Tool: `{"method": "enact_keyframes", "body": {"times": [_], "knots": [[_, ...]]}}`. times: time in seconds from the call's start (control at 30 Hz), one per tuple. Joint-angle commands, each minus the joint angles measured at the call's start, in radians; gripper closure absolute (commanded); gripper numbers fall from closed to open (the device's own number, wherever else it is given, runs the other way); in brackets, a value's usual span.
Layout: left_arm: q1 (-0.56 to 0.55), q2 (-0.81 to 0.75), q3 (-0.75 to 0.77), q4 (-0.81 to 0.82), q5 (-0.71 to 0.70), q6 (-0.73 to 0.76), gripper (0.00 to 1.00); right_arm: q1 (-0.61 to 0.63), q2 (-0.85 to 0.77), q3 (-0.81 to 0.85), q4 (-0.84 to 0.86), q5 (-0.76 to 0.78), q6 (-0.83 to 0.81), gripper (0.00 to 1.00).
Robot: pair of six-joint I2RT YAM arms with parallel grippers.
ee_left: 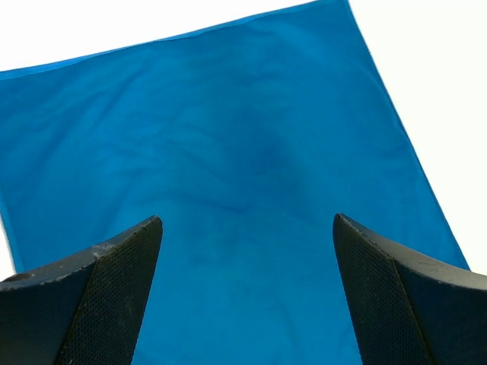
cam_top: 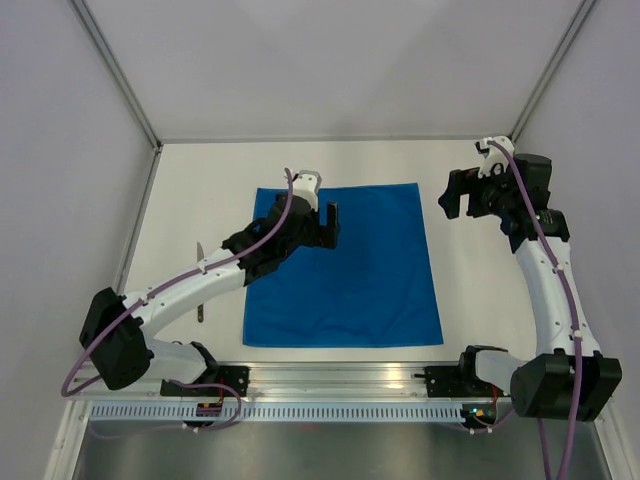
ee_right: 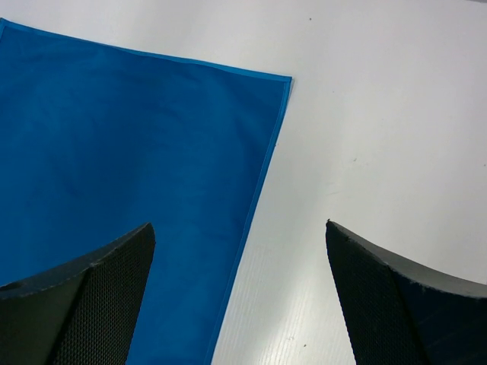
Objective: Fold the napkin, place the utensils inside, and roll it up
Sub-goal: Fold the napkin
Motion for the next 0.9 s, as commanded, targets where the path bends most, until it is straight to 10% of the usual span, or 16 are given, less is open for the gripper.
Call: {"method": "enact_keyframes", "body": {"times": [0.0, 0.87], "knots": [[-0.063, 0.04, 0.068, 0.032, -0.03, 0.042, 0.06, -0.001, 0.019, 0.062, -0.029, 0.02, 0.023, 0.02], [-0.572, 0.77, 0.512, 0.075, -0.004, 0.007, 0.34, -0.004, 0.051, 0.083, -0.046, 0.026, 0.064, 0.02]]}}
